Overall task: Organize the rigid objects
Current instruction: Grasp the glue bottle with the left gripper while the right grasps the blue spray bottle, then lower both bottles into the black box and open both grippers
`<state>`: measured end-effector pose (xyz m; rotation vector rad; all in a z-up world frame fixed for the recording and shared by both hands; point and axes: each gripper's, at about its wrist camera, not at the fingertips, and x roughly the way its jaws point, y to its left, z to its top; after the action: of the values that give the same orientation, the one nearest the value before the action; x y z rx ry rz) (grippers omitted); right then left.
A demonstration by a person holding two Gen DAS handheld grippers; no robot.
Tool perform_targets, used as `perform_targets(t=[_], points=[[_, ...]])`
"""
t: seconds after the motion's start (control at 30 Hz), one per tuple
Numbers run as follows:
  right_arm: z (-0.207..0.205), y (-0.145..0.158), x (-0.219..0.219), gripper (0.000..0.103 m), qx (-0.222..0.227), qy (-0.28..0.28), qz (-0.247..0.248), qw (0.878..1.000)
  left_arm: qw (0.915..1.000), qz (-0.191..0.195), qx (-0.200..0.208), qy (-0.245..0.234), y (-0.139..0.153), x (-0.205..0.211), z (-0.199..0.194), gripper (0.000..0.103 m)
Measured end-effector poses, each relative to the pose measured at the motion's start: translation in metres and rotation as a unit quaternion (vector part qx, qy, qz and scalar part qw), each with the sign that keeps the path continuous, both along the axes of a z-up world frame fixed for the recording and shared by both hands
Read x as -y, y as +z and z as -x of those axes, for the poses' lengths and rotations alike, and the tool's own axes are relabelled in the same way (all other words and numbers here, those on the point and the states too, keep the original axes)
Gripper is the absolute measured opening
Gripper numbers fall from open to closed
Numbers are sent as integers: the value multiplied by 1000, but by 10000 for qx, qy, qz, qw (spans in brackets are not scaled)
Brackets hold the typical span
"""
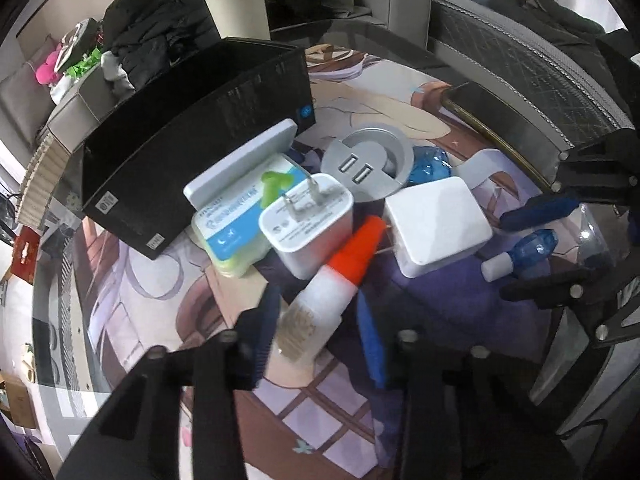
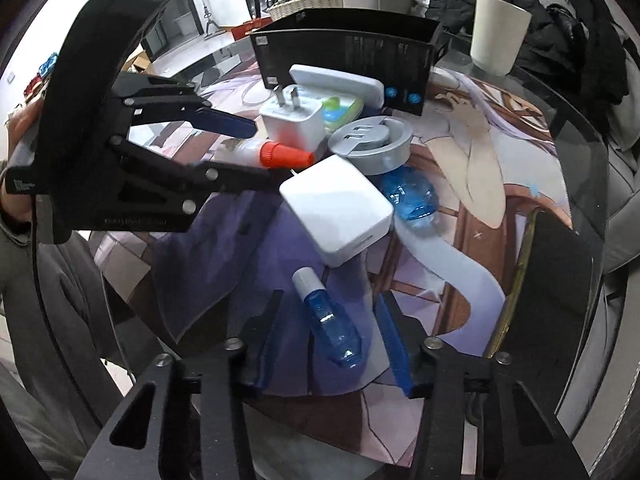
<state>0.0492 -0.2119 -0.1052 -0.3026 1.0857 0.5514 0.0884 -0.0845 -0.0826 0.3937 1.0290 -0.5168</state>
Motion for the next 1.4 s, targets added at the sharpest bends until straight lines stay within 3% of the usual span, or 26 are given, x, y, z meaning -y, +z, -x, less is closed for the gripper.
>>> perform_targets(t=[0.03, 0.1, 0.17, 0.37, 0.5, 0.63, 0.77, 0.93, 1.1, 1.2, 1.4], points=[[0, 0, -2, 40, -3, 53, -7, 10000, 10000, 0, -28, 14, -2, 2, -1, 28], [0, 0, -5, 22, -35, 82, -35, 10000, 9999, 60, -158, 38, -1, 0, 3, 23], [-2, 0, -7, 18, -92, 110, -91, 9999, 9993, 152, -302, 127, -1, -5, 8, 19], [1, 1, -22, 18, -183, 196, -238, 9994, 9967, 352, -498, 544, 0, -31, 26, 19], [6, 3, -38, 18, -143, 311, -248, 9991, 9952, 444, -421, 765, 2, -45, 30, 19], [5, 9, -51, 18, 29, 365, -326, 9988, 9942, 552, -39, 920, 17, -50, 34, 19], [7, 33, -51, 18, 488, 301, -718, 9958, 9872, 808, 835, 1090, 48, -60, 44, 19], [15, 81, -40, 18, 1834, 98, -1323, 9740, 9629, 1244, 2047, 1239, 90, -71, 63, 19], [30, 128, -27, 18, 3163, -109, -1838, 9306, 9310, 1590, 2999, 1340, 125, -86, 80, 19], [39, 148, -28, 18, 3717, -122, -1982, 9069, 9241, 1773, 3086, 1393, 135, -93, 76, 19], [25, 167, -34, 18, 3892, -260, -2114, 8962, 9208, 1873, 3067, 1515, 143, -102, 47, 19]])
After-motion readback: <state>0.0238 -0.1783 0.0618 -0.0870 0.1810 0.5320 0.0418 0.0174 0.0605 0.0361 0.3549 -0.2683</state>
